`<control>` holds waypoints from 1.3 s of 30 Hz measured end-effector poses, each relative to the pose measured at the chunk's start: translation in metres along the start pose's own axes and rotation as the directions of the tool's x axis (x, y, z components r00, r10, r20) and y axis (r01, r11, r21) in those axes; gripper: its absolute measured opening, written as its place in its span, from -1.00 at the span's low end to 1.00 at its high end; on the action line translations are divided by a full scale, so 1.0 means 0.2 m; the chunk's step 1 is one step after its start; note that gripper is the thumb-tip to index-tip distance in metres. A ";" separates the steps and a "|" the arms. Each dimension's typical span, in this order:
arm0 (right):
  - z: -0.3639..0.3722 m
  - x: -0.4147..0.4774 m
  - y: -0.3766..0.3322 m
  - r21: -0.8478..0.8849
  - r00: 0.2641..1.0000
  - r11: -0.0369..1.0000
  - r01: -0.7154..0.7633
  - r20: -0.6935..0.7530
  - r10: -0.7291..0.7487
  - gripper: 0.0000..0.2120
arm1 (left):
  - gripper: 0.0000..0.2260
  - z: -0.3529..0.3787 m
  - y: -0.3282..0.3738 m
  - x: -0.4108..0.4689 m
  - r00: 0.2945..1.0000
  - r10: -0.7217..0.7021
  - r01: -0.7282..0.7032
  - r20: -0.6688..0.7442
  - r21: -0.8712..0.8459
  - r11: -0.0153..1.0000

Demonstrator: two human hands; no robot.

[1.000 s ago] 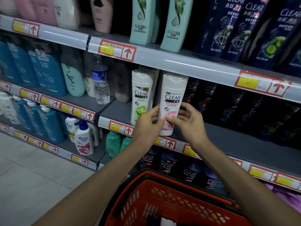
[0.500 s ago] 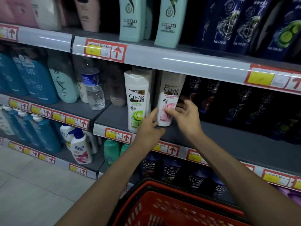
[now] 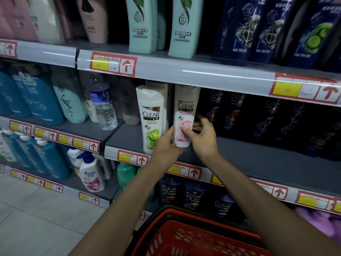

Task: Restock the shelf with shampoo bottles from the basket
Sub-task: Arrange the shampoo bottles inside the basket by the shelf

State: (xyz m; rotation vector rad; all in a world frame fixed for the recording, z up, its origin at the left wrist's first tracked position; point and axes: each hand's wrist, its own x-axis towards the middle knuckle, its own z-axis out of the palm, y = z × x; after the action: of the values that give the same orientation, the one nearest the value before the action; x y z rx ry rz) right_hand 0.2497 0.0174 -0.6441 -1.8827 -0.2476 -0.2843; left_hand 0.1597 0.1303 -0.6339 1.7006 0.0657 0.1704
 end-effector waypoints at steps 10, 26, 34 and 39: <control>-0.16 -0.22 -0.08 -0.283 0.972 0.953 -0.105 0.175 0.159 -0.28 | -0.23 -0.03 0.12 -0.14 0.998 -0.029 0.019 0.056 0.172 0.985; -0.62 -0.75 -0.27 -0.602 0.914 0.791 0.109 0.373 0.158 -0.03 | -0.20 -0.04 0.17 -0.66 0.976 0.132 -0.219 0.174 0.765 0.606; -0.88 -0.98 -0.22 -0.656 0.896 0.711 0.255 0.437 0.082 0.02 | -0.20 0.07 0.14 -0.86 0.954 0.114 -0.298 0.276 0.900 0.318; -1.01 -1.21 -0.06 -0.632 0.854 0.745 0.212 0.490 0.173 0.05 | -0.20 0.12 0.08 -0.96 0.944 0.034 -0.322 0.327 0.900 0.293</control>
State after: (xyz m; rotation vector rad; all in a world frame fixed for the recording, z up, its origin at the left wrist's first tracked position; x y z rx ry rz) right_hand 0.0029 -0.1768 -0.6473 -2.6735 -0.6006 0.1802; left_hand -0.0262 0.0772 -0.6363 2.9691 -0.2942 0.0707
